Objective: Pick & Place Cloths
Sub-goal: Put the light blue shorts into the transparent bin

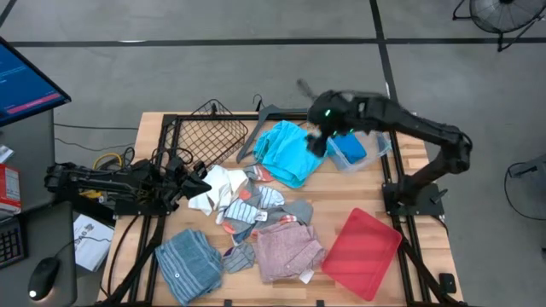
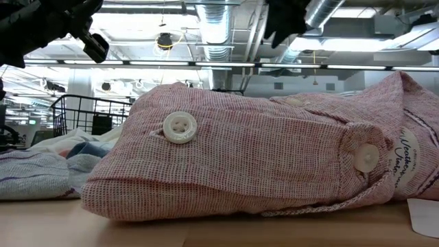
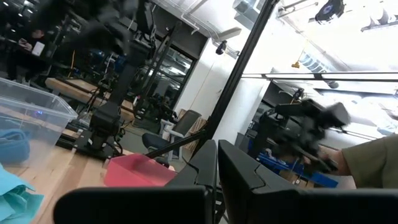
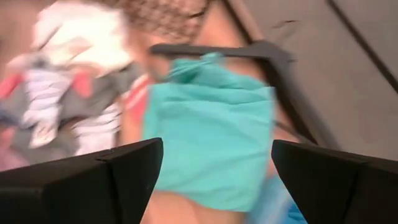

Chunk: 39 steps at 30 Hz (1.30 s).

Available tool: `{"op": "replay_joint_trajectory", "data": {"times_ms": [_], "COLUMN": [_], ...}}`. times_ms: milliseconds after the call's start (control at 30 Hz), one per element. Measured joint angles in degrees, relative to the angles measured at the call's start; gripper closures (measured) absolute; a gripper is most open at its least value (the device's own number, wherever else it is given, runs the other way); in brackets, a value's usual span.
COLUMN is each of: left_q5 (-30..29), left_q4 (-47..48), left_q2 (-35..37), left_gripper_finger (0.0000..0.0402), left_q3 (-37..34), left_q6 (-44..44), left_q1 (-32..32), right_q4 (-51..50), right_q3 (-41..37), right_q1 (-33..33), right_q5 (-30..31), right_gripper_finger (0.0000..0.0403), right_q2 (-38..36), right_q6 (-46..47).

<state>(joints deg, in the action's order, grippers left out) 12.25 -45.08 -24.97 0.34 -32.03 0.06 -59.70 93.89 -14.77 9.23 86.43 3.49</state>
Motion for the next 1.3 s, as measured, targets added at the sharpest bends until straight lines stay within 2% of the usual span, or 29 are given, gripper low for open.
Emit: {"op": "replay_joint_trajectory", "data": {"times_ms": [233, 400, 533, 667, 900, 1100, 1300], "left_q5": [0.0, 0.0, 0.0, 0.0, 0.0, 0.0, 0.0], "left_q4": [0.0, 0.0, 0.0, 0.0, 0.0, 0.0, 0.0], "left_q2": [0.0, 0.0, 0.0, 0.0, 0.0, 0.0, 0.0], "left_gripper_finger": [0.0400, 0.0400, 0.0400, 0.0400, 0.0400, 0.0400, 0.0400], "left_q3": [0.0, 0.0, 0.0, 0.0, 0.0, 0.0, 0.0], "left_q6": [0.0, 0.0, 0.0, 0.0, 0.0, 0.0, 0.0], "left_q1": [0.0, 0.0, 0.0, 0.0, 0.0, 0.0, 0.0], "right_q4": [0.4, 0.4, -0.9, -3.6, -5.6, -6.4, -6.5], "right_q3": [3.5, 5.7, 10.8, 18.3, 28.2, 30.2, 30.2], "right_q1": [11.5, 13.0, 11.4, 8.6, 0.9, -4.0, -6.2], "right_q5": [-0.2, -0.1, -0.1, 0.5, 1.3, 1.1, 0.7], "right_gripper_finger": [0.0106, 0.0106, 0.0106, 0.0106, 0.0106, 0.0106, 0.0106], "right_q2": [8.9, 16.5, 22.9, 28.1, 34.9, 39.7, 44.7], "right_q6": [1.5, -0.8, -8.0, -20.0, -37.5, -44.7, -47.0]}}
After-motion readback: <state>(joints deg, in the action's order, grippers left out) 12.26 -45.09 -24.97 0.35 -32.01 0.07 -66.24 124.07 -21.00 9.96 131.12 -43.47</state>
